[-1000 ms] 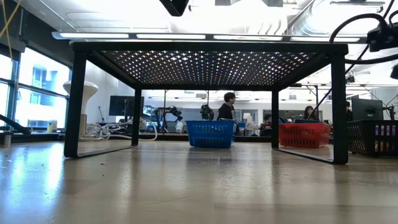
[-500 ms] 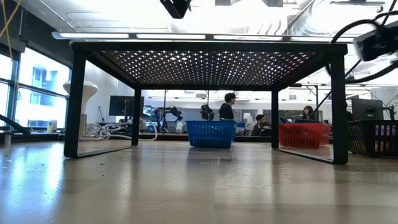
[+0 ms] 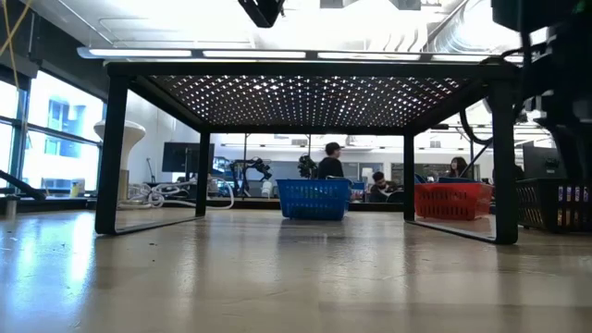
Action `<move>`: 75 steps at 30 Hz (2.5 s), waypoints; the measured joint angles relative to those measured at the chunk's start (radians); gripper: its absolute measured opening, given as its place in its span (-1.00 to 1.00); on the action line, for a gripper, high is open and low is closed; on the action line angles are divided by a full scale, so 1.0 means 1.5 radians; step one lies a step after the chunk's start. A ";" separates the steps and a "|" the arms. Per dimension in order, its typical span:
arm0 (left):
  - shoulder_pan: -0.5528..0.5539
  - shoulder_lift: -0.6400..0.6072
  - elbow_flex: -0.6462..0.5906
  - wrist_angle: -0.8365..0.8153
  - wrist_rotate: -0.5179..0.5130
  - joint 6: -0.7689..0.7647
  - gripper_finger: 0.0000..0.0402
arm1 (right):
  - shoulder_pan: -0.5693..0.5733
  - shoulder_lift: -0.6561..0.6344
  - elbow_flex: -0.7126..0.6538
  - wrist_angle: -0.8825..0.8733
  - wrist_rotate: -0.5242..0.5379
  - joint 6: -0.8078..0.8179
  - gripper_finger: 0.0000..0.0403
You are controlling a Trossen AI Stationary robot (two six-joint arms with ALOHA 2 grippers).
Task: Pick & Place Office Desk Supplies
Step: Put the black bin on the shelf
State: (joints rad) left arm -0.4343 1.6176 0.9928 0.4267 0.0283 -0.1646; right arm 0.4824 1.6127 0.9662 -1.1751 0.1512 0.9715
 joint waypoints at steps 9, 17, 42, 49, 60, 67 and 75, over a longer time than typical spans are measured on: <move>0.000 0.000 0.000 -0.008 0.001 0.000 -0.34 | -0.010 0.000 -0.042 0.032 0.002 -0.013 0.04; -0.004 0.000 0.000 -0.012 0.001 0.000 -0.34 | -0.009 0.000 -0.058 0.041 -0.002 -0.034 -0.08; -0.037 0.000 0.000 -0.042 0.000 -0.037 -0.34 | 0.008 0.000 0.041 -0.088 -0.089 0.010 -0.99; -0.037 0.000 0.000 -0.061 0.000 -0.098 -0.34 | 0.050 0.000 0.195 -0.237 -0.081 0.072 -0.99; -0.054 0.000 0.000 -0.076 0.000 -0.100 -0.34 | 0.035 0.010 0.405 -0.262 0.064 -0.033 -0.99; -0.059 0.000 0.000 -0.105 0.007 -0.133 -0.34 | -0.009 0.030 0.500 -0.264 0.110 -0.114 -0.99; -0.063 0.000 0.000 -0.145 0.035 -0.136 -0.34 | -0.087 0.158 0.673 -0.262 0.117 -0.290 -0.99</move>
State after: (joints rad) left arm -0.5283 1.6176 0.9924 0.2096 0.0807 -0.3681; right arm 0.3518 1.8498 1.9752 -1.5688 0.3272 0.5358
